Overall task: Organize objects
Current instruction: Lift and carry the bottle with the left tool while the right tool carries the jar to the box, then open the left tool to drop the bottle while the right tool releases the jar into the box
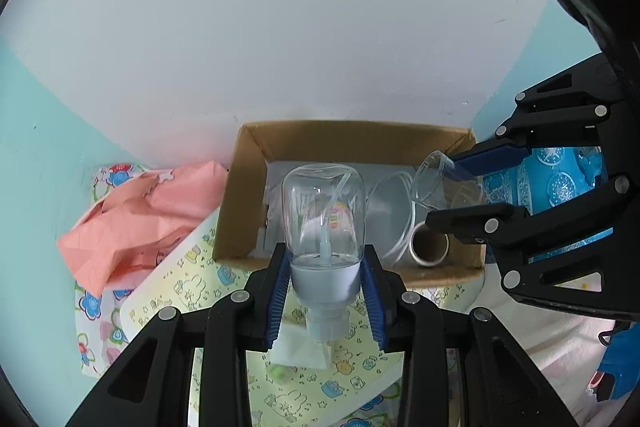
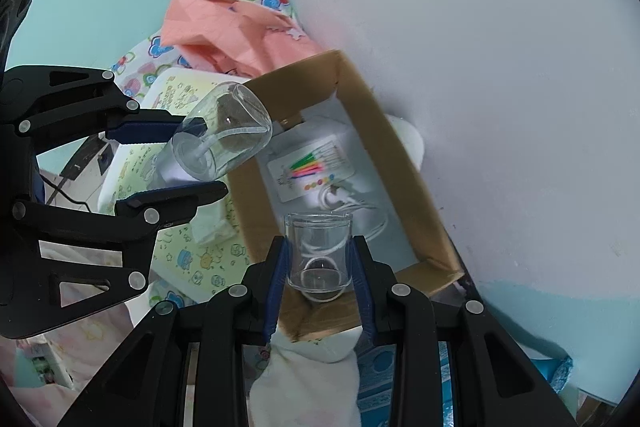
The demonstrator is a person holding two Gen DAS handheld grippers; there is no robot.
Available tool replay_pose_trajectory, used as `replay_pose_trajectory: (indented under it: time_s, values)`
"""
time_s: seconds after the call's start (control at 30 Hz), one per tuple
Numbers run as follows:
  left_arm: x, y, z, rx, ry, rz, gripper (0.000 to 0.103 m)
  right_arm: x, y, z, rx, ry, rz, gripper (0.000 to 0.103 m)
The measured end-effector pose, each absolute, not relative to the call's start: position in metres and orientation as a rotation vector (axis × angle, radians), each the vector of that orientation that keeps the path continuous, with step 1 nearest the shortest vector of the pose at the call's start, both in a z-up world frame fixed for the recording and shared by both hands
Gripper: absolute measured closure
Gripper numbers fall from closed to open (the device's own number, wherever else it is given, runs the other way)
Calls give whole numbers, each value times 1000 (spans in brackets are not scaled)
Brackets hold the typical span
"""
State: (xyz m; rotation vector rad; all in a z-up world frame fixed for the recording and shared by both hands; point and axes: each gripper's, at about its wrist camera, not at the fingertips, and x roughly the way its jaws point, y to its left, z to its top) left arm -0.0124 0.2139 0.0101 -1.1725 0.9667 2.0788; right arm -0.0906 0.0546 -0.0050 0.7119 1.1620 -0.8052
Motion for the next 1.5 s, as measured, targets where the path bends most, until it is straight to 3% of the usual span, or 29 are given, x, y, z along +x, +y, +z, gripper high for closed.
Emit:
replay_pose_trajectory:
  time_s: [0.5,0.7,0.77,0.87,1.13,1.17,1.3,1.37,1.5]
  values:
    - [-45,233,-29,-1213,967,2069,67,-104,28,-47,793,1159,-813,68]
    - [-49,236,-43,-1220,998,2060,52,-105,25,-58,811,1169,-813,68]
    - [-49,235,-44,-1217,1013,2073,28,-104,25,-61,810,1170,-812,68]
    - [-44,232,-43,-1177,1063,2094,16,-101,25,-61,802,1170,-807,68]
    - [-40,221,-39,-1152,1081,2099,8,-91,26,-66,782,1195,-820,67]
    - [-40,220,-39,-1151,1075,2098,8,-91,26,-68,781,1202,-820,65]
    - [-43,217,-42,-1164,1094,2101,7,-92,25,-74,774,1248,-855,25]
    - [-43,215,-44,-1169,1105,2102,7,-96,24,-74,788,1236,-860,18]
    - [-46,210,-43,-1196,1070,2106,6,-102,26,-73,833,1213,-857,16]
